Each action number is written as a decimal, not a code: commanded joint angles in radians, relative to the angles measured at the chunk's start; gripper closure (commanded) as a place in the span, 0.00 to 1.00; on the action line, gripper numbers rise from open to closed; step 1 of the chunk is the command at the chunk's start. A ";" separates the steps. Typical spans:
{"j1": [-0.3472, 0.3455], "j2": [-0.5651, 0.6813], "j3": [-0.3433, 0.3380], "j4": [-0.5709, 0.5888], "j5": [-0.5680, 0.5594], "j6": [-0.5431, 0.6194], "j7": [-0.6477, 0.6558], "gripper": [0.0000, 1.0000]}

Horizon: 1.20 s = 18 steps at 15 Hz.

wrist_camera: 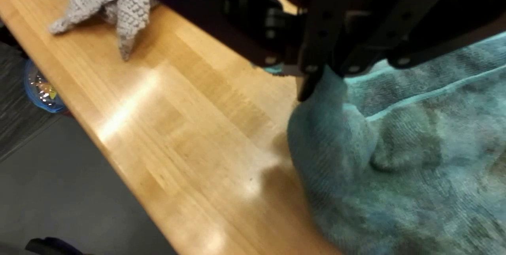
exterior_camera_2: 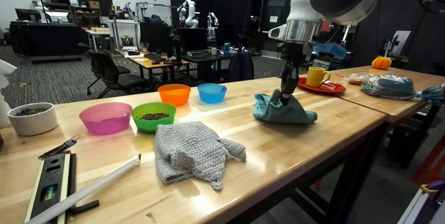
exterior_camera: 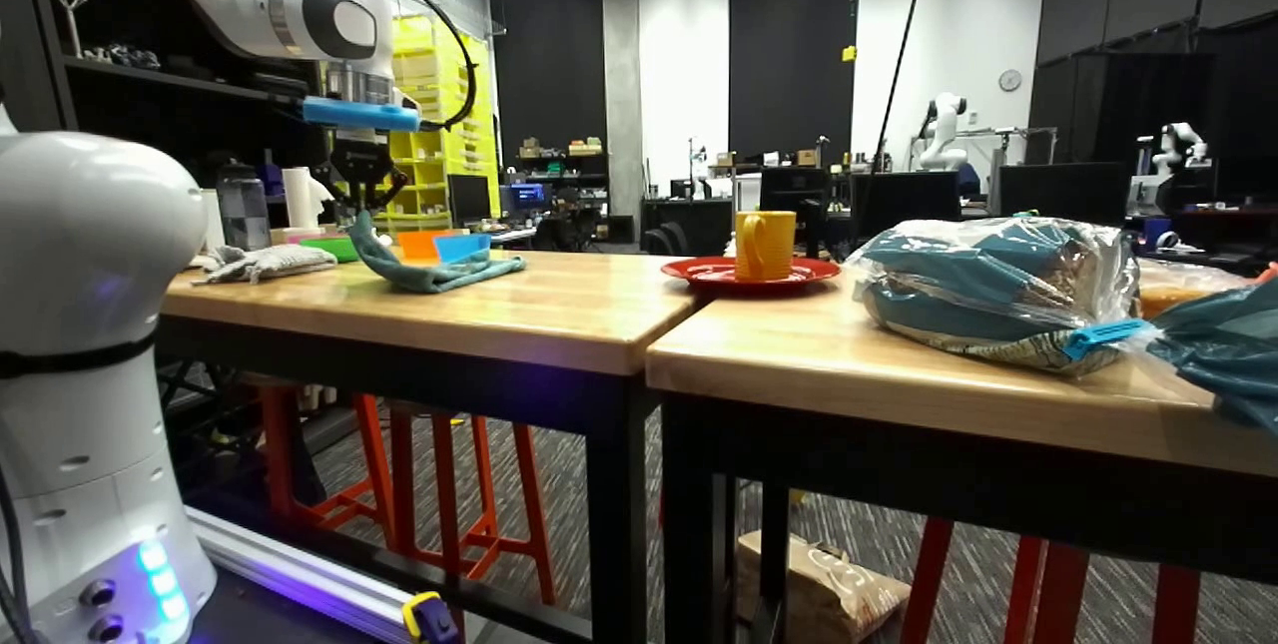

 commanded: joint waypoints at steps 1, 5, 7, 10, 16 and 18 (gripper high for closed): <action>-0.028 0.017 -0.042 0.047 -0.017 -0.023 -0.080 0.99; -0.061 0.068 -0.070 0.097 -0.032 0.004 -0.146 0.99; -0.075 0.100 -0.076 0.127 -0.032 0.015 -0.166 0.99; -0.091 0.156 -0.076 0.173 -0.024 0.036 -0.192 0.99; -0.123 0.285 -0.065 0.253 -0.032 0.088 -0.216 0.99; -0.137 0.319 -0.062 0.273 -0.036 0.101 -0.217 0.99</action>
